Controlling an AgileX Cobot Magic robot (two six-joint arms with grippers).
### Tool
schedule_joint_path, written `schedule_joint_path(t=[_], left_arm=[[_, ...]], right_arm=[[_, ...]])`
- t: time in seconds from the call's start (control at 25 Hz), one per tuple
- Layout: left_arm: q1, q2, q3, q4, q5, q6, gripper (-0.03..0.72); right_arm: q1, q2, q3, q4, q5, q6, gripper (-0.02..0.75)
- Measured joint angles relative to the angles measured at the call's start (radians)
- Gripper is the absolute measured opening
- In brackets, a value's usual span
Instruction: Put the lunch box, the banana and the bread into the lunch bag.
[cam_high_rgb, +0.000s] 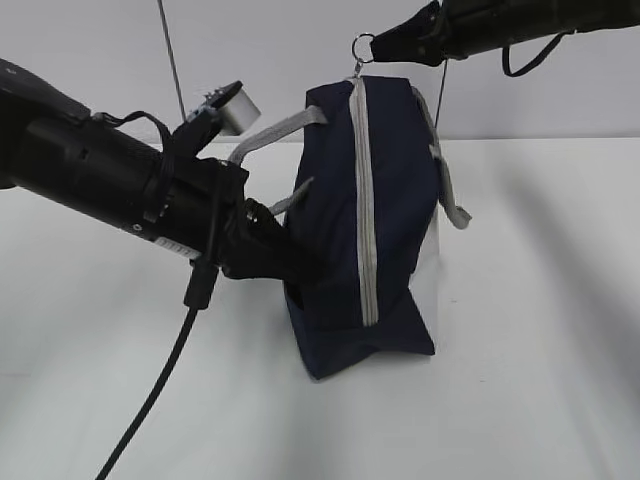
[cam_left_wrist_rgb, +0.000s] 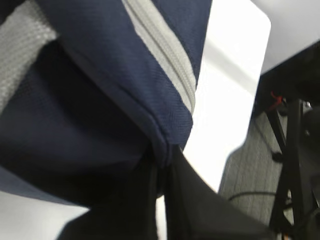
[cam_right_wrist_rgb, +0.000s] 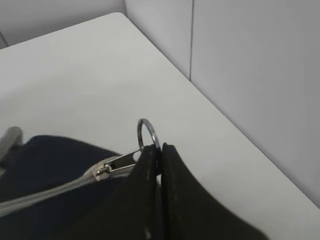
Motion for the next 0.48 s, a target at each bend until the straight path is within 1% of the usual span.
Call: schedule_joint_path(t=[0.12, 0.36, 0.48], left_arm=[[-0.001, 0.0, 0.001, 0.03, 0.027, -0.023, 0.004], [-0.001, 0.0, 0.0, 0.046, 0.032, -0.056, 0.004], [-0.001, 0.0, 0.0, 0.048, 0.032, -0.064, 0.004]], right_arm=[[-0.006, 0.034, -0.024, 0.006, -0.029, 0.0, 0.0], [-0.013, 0.124, -0.108, 0.015, -0.02, 0.0, 0.0], [-0.022, 0.157, -0.121, 0.024, -0.006, 0.0, 0.0]])
